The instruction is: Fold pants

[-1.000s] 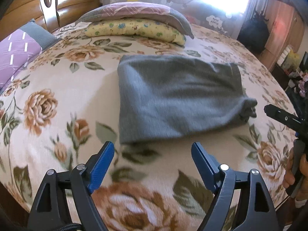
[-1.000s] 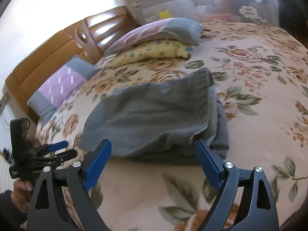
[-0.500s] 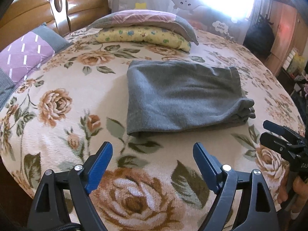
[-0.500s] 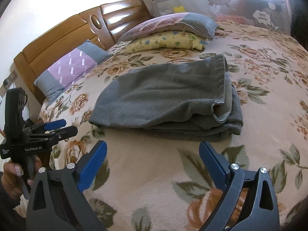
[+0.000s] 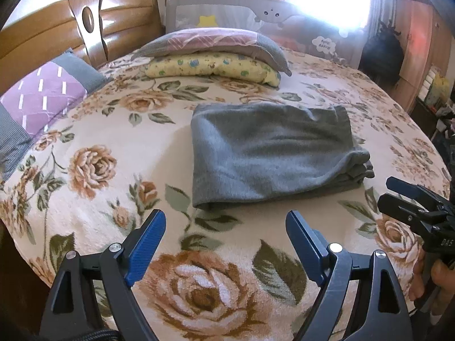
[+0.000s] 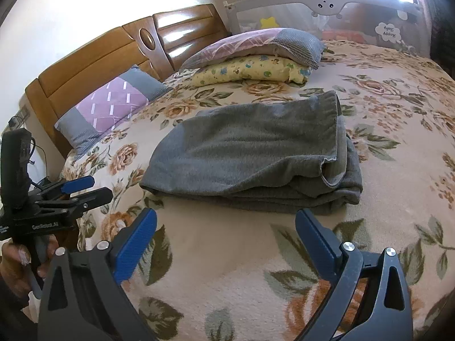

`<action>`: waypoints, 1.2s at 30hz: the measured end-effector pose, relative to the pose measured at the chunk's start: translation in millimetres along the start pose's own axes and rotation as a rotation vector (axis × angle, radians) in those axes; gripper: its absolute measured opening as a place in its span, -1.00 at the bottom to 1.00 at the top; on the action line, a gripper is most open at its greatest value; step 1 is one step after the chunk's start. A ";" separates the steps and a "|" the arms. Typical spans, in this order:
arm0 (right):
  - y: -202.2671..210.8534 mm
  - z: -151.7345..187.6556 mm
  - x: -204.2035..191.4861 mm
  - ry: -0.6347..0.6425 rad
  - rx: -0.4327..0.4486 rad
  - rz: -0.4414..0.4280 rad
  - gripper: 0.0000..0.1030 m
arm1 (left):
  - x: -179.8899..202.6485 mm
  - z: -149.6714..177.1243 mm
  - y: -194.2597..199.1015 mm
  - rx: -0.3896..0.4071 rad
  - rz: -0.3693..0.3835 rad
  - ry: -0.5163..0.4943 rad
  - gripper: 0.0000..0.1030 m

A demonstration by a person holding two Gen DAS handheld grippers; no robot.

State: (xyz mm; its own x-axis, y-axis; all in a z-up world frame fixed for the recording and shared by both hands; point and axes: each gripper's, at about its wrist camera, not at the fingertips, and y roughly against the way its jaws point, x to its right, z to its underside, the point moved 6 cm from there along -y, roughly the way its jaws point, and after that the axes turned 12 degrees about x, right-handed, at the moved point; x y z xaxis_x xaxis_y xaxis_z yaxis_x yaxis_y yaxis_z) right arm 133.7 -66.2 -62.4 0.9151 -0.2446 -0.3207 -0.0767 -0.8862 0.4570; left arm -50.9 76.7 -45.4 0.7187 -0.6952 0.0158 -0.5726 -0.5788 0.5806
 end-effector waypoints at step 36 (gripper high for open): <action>4.9 -13.6 -11.5 0.015 0.036 -0.019 0.98 | 0.2 -28.7 8.4 0.082 -0.010 -0.010 0.68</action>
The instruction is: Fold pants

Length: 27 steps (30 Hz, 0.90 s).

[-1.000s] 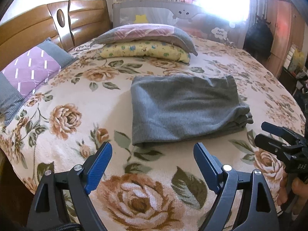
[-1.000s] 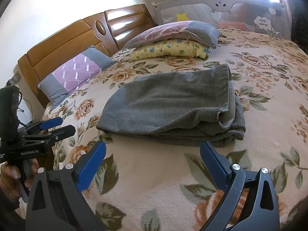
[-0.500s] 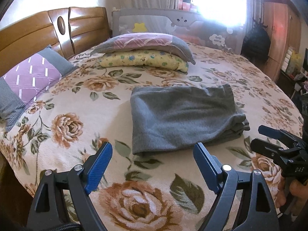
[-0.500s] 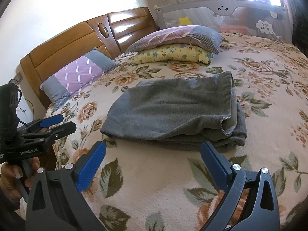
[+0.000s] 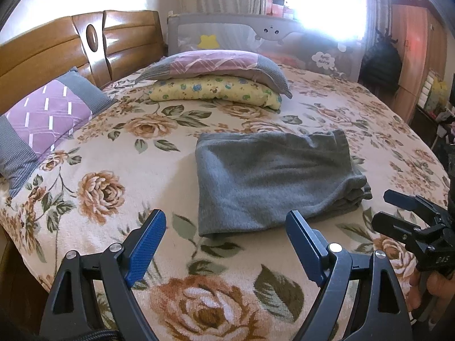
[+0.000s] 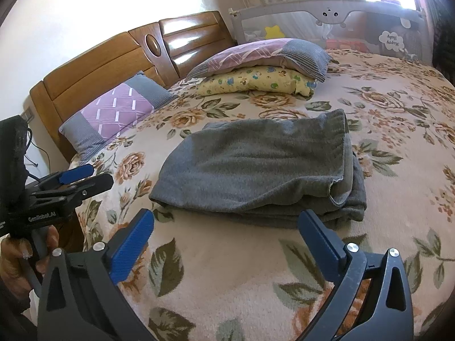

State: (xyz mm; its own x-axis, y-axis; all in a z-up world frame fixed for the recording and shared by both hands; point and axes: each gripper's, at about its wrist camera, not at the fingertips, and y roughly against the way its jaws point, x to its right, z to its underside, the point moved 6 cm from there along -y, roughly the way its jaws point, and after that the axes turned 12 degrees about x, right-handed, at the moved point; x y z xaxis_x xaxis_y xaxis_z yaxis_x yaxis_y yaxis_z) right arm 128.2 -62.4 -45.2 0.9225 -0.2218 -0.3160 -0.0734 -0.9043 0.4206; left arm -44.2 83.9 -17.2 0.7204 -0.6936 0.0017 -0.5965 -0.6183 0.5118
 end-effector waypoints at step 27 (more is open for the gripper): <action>-19.5 4.4 22.0 -0.039 -0.037 0.012 0.98 | 10.8 18.1 -28.6 -0.079 0.013 -0.009 0.68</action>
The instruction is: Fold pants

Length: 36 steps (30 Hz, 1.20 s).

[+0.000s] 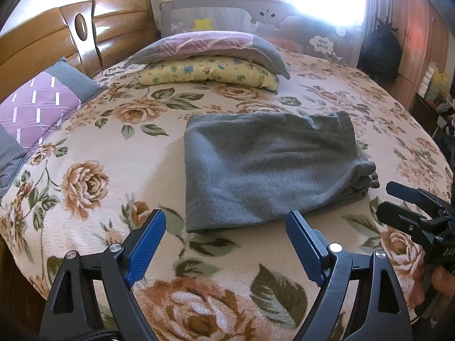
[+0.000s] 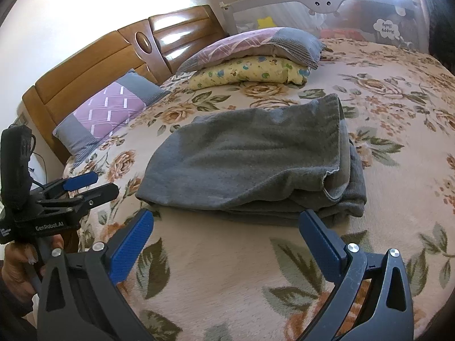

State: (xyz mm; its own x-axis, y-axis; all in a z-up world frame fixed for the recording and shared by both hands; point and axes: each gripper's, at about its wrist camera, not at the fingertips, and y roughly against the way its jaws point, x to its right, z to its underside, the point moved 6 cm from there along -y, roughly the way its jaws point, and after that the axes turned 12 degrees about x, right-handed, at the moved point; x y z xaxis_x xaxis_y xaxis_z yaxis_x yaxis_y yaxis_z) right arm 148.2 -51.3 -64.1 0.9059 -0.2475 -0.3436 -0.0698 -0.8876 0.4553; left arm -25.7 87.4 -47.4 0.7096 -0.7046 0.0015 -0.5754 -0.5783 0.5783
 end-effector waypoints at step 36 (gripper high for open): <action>-34.4 -5.4 24.3 -0.037 -0.033 0.012 0.99 | 7.7 -8.0 -34.6 -0.035 0.019 0.003 0.69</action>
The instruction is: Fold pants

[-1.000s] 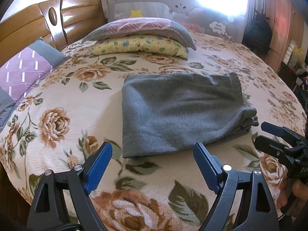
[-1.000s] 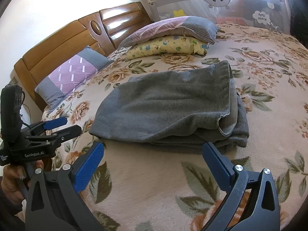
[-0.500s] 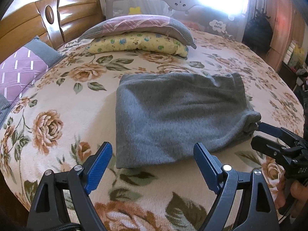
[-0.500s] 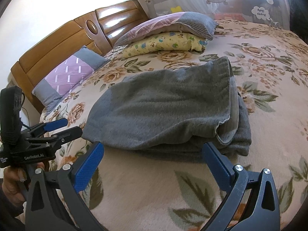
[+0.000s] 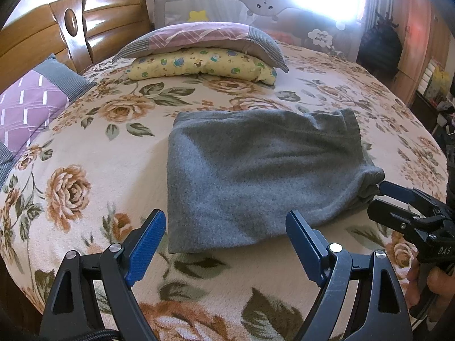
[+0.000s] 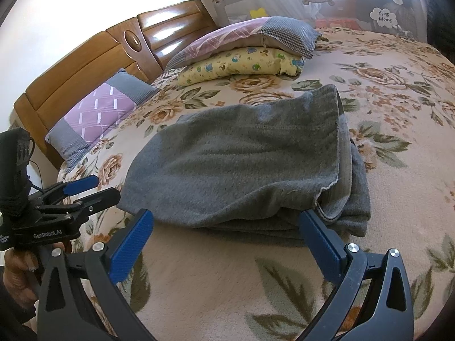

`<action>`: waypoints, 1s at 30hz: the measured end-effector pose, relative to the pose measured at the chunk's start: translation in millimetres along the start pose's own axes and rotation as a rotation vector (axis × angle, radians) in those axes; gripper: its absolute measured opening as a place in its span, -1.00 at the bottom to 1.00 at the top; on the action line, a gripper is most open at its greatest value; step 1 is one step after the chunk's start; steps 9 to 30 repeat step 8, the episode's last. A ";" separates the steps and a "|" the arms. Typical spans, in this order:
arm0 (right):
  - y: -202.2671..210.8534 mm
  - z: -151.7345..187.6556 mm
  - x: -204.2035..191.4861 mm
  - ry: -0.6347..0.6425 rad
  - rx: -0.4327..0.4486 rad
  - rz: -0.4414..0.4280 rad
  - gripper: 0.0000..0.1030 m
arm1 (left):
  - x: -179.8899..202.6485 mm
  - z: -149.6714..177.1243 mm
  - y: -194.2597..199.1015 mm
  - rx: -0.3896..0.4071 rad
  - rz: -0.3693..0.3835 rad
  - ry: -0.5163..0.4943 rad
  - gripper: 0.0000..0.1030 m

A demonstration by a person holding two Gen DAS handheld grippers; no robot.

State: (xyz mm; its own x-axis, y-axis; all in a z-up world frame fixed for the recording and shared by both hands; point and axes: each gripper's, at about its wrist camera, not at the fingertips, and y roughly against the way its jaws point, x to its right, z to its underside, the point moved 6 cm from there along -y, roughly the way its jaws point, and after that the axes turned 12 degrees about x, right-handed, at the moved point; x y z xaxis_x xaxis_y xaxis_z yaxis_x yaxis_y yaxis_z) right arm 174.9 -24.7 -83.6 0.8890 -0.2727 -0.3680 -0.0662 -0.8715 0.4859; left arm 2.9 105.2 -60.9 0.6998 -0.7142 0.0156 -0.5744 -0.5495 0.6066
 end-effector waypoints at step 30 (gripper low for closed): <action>1.6 -1.4 -0.1 -0.001 0.004 -0.001 0.99 | 0.8 -0.7 0.0 0.000 0.002 0.002 0.69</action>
